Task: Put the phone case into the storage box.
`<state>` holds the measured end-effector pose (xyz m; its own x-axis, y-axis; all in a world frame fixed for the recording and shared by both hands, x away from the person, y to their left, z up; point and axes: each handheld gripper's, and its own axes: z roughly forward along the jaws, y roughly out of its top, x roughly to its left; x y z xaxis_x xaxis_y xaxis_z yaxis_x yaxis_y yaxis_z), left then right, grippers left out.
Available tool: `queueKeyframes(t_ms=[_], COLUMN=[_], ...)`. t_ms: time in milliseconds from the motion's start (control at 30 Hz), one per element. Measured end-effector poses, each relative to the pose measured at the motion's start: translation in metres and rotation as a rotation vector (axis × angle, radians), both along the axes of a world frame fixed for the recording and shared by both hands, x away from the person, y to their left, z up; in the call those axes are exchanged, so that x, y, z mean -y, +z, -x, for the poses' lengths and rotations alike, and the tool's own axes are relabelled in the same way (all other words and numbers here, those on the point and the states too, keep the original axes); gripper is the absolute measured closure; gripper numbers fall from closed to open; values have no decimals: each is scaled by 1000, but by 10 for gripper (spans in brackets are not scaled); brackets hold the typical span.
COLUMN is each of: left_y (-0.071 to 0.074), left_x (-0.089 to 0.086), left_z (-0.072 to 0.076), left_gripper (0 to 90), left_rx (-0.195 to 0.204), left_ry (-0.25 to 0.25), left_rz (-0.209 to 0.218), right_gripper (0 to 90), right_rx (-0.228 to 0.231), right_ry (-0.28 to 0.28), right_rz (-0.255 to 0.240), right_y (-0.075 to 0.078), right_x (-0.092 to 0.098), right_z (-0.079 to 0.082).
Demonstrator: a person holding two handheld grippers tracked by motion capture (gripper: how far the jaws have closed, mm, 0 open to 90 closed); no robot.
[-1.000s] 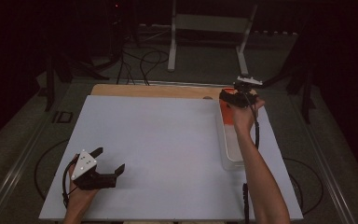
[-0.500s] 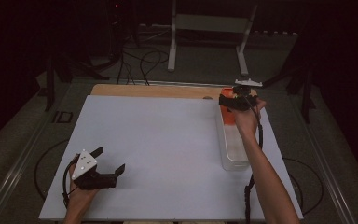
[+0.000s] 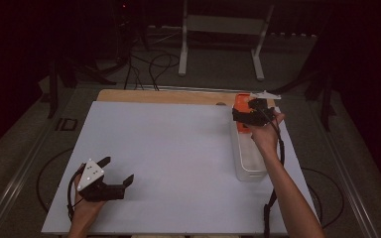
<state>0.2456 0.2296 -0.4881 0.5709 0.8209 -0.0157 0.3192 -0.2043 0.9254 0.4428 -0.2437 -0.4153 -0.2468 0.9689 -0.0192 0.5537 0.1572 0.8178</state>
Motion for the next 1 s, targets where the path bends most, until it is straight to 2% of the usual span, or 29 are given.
queueKeyframes(t_ms=[300, 700, 1000], left_y=[0, 0, 0], left_x=[0, 0, 1], left_z=[0, 0, 0], left_gripper=[1, 1, 1], left_rx=[-1, 0, -1], left_ry=[-2, -3, -5], left_rz=[-3, -3, -5], right_gripper=[79, 79, 79], right_rx=[18, 49, 71], right_ry=[59, 109, 157], right_rz=[-5, -56, -65], right_y=[3, 3, 2], right_x=[-3, -1, -3], right_z=[21, 52, 79])
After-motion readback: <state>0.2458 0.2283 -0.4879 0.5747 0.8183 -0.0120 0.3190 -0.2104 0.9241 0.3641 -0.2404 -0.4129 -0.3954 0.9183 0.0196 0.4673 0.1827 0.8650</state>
